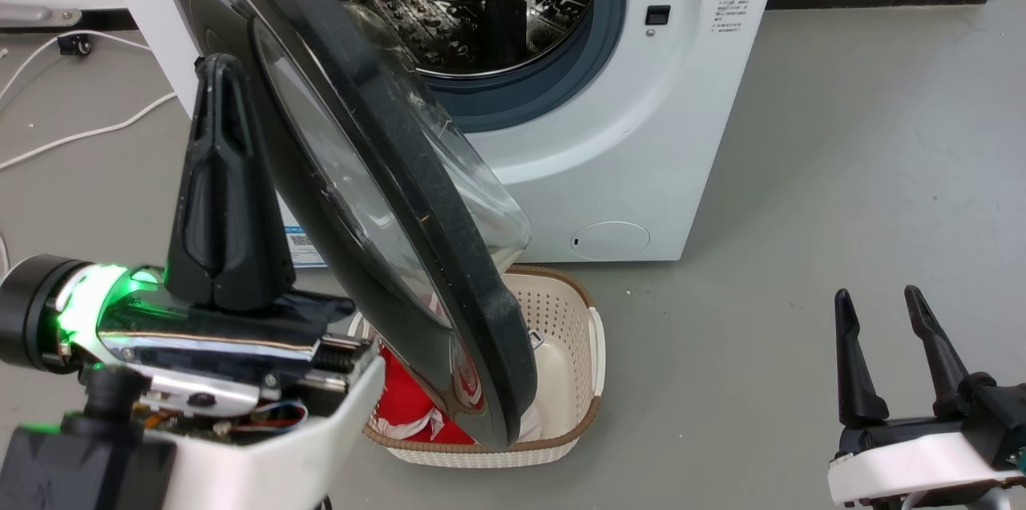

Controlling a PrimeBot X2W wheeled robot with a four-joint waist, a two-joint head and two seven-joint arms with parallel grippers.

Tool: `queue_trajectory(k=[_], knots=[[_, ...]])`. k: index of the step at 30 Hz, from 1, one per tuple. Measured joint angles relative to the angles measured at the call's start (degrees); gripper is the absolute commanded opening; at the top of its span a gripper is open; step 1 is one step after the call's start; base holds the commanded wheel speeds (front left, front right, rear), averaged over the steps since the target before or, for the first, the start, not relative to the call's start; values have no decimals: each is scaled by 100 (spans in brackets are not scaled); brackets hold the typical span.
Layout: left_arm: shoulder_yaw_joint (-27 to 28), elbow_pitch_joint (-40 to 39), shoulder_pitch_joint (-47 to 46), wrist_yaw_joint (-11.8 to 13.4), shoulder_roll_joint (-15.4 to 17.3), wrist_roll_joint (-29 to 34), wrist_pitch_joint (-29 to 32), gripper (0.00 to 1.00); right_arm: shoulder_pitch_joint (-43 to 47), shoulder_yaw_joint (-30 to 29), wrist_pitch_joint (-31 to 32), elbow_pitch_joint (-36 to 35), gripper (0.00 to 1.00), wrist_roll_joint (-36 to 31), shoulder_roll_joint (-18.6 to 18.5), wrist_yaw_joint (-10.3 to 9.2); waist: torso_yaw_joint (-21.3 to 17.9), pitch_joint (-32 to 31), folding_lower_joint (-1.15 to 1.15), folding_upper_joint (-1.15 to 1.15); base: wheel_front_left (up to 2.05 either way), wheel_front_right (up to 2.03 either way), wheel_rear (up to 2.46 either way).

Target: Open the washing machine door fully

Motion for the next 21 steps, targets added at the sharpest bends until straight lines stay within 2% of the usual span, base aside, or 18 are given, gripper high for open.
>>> queue_trajectory(k=[4,9,16,21], knots=[[-333,-386,27,-116,1,13,0,0,4,-4,1,22,100,12,0,0,-2,-48,0,0,0,0,0],[-965,-472,270,-316,1,-52,30,0,26,-23,8,31,100,25,0,0,17,-85,0,0,0,0,0],[-1745,-100,617,-501,73,-243,441,0,30,14,22,55,100,57,1,0,29,-67,0,0,0,0,0],[-2102,347,977,-534,163,-375,782,0,27,65,23,105,100,90,1,0,4,-36,0,0,0,0,0]])
